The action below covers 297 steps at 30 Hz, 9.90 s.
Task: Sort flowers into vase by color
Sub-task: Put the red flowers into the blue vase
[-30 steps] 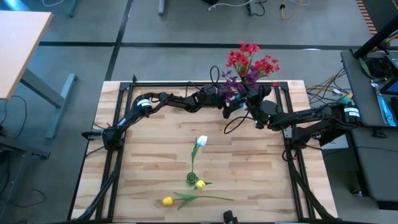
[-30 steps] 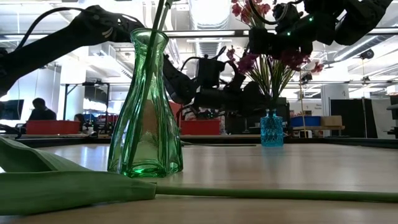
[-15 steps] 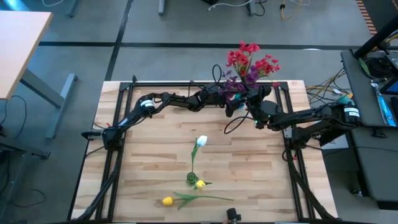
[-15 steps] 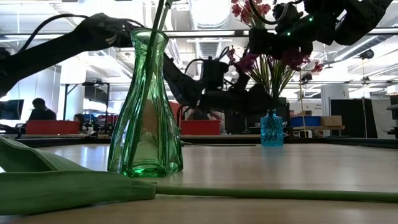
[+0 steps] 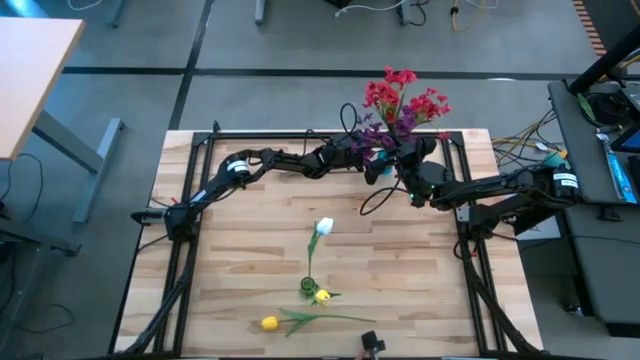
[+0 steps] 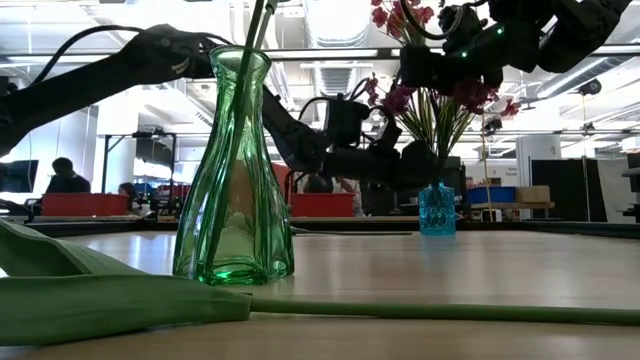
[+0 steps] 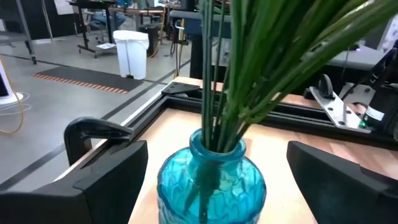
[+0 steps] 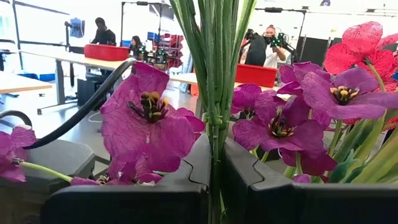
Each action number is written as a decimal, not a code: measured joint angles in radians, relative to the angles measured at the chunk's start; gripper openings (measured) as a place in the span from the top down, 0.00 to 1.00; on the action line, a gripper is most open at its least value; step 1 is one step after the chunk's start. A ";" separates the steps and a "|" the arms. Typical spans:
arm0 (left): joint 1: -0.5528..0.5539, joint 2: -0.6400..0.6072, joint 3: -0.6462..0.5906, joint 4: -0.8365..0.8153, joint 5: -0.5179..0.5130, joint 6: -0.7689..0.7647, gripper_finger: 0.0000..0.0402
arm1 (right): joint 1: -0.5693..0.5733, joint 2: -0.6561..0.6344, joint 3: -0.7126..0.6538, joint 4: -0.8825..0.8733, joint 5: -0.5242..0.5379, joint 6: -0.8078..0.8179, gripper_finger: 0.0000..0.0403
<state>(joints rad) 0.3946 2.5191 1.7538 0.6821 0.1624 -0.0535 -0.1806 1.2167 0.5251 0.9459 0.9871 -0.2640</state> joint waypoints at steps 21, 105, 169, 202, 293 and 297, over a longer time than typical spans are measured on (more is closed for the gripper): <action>-0.006 0.008 0.000 0.014 0.003 0.033 0.32 | 0.000 0.000 0.000 0.000 0.000 -0.002 0.97; -0.028 0.077 0.050 0.101 -0.033 0.056 0.43 | 0.000 -0.009 0.000 0.002 -0.002 -0.036 0.97; -0.033 0.119 0.158 0.003 -0.029 0.076 0.71 | -0.249 -0.024 -0.045 -0.014 -0.168 0.144 0.97; -0.034 0.118 0.158 -0.001 -0.020 0.090 0.71 | -0.244 0.032 -0.125 0.276 -0.264 -0.009 0.97; -0.030 0.048 0.162 -0.129 -0.013 -0.007 0.41 | -0.058 -0.300 -0.208 0.158 -0.266 -0.052 0.98; -0.028 0.031 0.162 -0.172 -0.007 -0.001 0.41 | -0.048 -0.300 -0.208 0.159 -0.260 -0.072 0.98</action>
<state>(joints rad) 0.3670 2.5505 1.9156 0.5096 0.1553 -0.0549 -0.2283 0.9169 0.3168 1.1049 0.7274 -0.3356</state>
